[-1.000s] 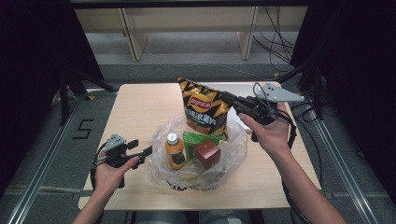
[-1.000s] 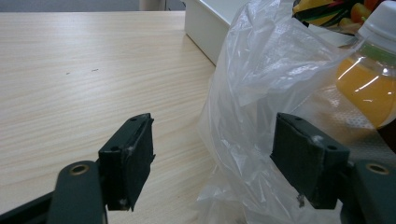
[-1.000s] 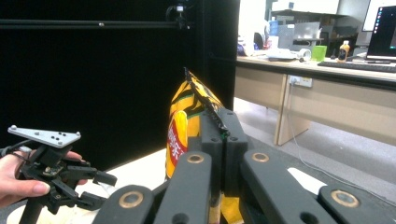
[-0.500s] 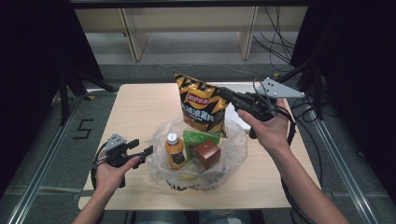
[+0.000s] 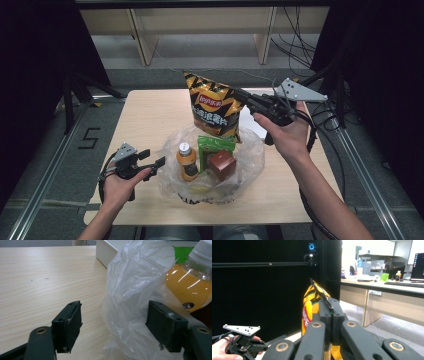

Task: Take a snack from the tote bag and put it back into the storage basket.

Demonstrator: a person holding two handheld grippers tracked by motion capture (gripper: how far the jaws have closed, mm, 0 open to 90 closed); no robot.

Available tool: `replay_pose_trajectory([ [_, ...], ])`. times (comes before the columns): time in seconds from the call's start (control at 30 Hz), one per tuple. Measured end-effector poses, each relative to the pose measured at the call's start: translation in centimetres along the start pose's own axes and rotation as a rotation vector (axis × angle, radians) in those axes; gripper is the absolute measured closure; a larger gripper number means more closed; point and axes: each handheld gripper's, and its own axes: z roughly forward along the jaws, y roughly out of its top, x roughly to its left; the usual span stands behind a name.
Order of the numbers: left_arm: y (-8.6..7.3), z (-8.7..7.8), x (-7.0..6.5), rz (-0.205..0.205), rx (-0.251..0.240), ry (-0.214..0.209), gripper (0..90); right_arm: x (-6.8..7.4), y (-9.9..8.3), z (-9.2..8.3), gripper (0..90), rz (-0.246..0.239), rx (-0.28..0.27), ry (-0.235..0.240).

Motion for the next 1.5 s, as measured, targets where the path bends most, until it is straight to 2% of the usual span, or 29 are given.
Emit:
replay_pose_trajectory([
  [0.07, 0.0, 0.0, 0.0, 0.015, 0.002, -0.002, 27.8, 0.1, -0.1, 0.3, 90.0, -0.009, -0.003, 0.001],
  [0.1, 0.0, 0.0, 0.0, 0.015, 0.002, -0.003, 27.8, 0.2, -0.2, 0.4, 90.0, 0.004, -0.001, 0.005],
  [0.27, 0.0, 0.1, 0.1, 0.012, 0.000, -0.007, 27.8, 0.4, -0.1, 0.7, 90.0, -0.002, 0.002, 0.019],
  [0.3, 0.0, 0.1, 0.1, 0.014, 0.000, -0.006, 27.8, 0.5, 0.0, 0.6, 90.0, 0.015, 0.010, 0.020],
  [0.47, 0.0, 0.1, 0.0, 0.015, 0.001, -0.007, 27.8, 0.2, 0.2, 0.5, 90.0, -0.006, -0.009, 0.005],
  [0.5, 0.0, 0.1, 0.0, 0.015, 0.000, -0.007, 27.8, 0.3, 0.2, 0.4, 90.0, 0.013, 0.001, 0.011],
  [0.53, 0.0, 0.1, 0.0, 0.016, 0.002, -0.004, 27.8, 0.2, 0.3, 0.4, 90.0, -0.008, -0.011, 0.005],
  [0.6, 0.0, 0.1, 0.0, 0.016, 0.003, -0.006, 27.8, 0.3, 0.5, 0.4, 90.0, 0.007, -0.014, 0.008],
  [0.7, 0.0, 0.1, 0.0, 0.015, 0.001, -0.007, 27.8, 0.3, 0.6, 0.4, 90.0, -0.010, -0.019, 0.007],
  [0.83, 0.0, 0.1, 0.1, 0.018, 0.005, -0.006, 27.8, 0.4, 0.8, 0.4, 90.0, -0.006, -0.031, 0.006],
  [0.87, 0.0, 0.1, 0.0, 0.017, 0.005, -0.006, 27.8, 0.4, 0.9, 0.4, 90.0, -0.009, -0.018, 0.007],
  [1.0, 0.0, 0.1, 0.1, 0.019, 0.006, -0.006, 27.8, 0.4, 1.2, 0.4, 90.0, -0.015, -0.045, -0.002],
  [1.03, 0.0, 0.1, 0.0, 0.019, 0.005, -0.006, 27.8, 0.4, 1.3, 0.4, 90.0, -0.006, -0.030, 0.003],
  [1.07, 0.0, 0.0, 0.0, 0.019, 0.006, -0.001, 27.8, 0.3, 1.4, 0.4, 90.0, -0.017, -0.040, 0.000],
  [1.1, 0.0, 0.0, 0.0, 0.018, 0.006, -0.002, 27.8, 0.4, 1.4, 0.5, 90.0, -0.006, -0.046, -0.003],
  [1.2, 0.0, 0.0, -0.1, 0.023, 0.004, -0.003, 27.8, 0.1, 1.5, 0.4, 90.0, -0.018, -0.052, -0.012],
  [1.4, 0.1, 0.0, -0.1, 0.022, 0.002, -0.001, 27.8, -0.7, 1.4, 0.2, 90.0, -0.001, -0.048, -0.041],
  [1.43, 0.1, -0.1, -0.1, 0.022, 0.002, -0.001, 27.8, -0.9, 1.4, 0.2, 90.0, -0.014, -0.052, -0.038],
  [1.5, 0.1, -0.1, 0.0, 0.022, -0.002, -0.004, 27.8, -1.1, 1.4, 0.2, 90.0, 0.004, -0.044, -0.050],
])
